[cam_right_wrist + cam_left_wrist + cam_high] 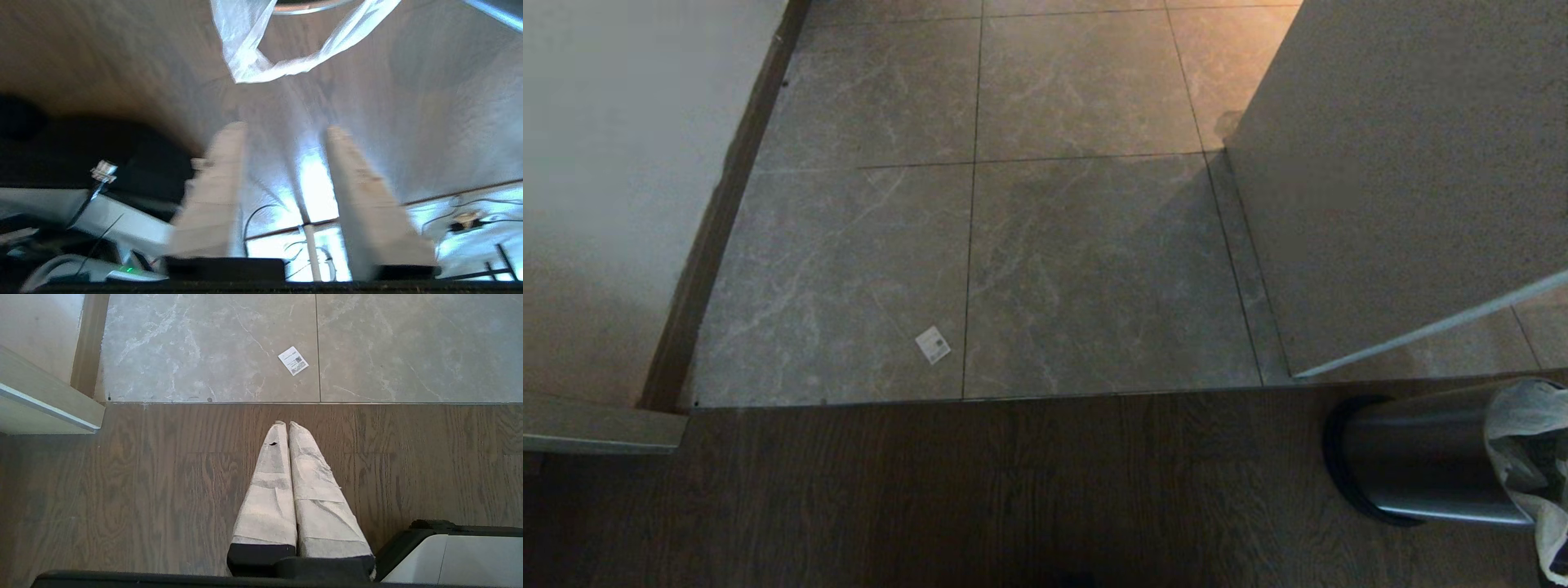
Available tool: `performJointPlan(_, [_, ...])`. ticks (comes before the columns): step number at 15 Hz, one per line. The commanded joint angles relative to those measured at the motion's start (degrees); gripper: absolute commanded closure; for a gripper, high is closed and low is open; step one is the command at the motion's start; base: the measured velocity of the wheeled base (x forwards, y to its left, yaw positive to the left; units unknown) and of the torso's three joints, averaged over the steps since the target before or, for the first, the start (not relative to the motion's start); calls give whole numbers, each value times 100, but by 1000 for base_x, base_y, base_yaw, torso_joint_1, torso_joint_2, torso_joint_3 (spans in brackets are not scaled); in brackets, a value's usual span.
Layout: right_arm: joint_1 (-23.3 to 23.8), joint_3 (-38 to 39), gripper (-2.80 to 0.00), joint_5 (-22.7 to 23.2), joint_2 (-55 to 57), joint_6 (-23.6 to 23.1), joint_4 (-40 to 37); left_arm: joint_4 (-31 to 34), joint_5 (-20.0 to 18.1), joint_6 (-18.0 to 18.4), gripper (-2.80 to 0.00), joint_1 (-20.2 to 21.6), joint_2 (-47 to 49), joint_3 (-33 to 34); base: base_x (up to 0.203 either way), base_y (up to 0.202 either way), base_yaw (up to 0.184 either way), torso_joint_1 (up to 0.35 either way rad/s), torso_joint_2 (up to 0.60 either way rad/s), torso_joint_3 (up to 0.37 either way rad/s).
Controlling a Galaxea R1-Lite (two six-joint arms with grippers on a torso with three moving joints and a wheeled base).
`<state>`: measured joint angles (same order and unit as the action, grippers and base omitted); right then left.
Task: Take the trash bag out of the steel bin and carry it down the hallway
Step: Pick up the trash bag
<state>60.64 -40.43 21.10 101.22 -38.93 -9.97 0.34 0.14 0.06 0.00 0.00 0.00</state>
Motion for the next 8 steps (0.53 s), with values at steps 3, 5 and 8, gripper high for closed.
performJointPlan(3, [-7,49,-280,16,383,-4,334,1,3,2,0,0,0,0,0,0,0,0,0,0])
performJointPlan(5, [64,95,-280,40,751,22,831,1,3,2,0,0,0,0,0,0,0,0,0,0])
performJointPlan(8, [171,45,-280,51,1164,20,1191,1,3,2,0,0,0,0,0,0,0,0,0,0])
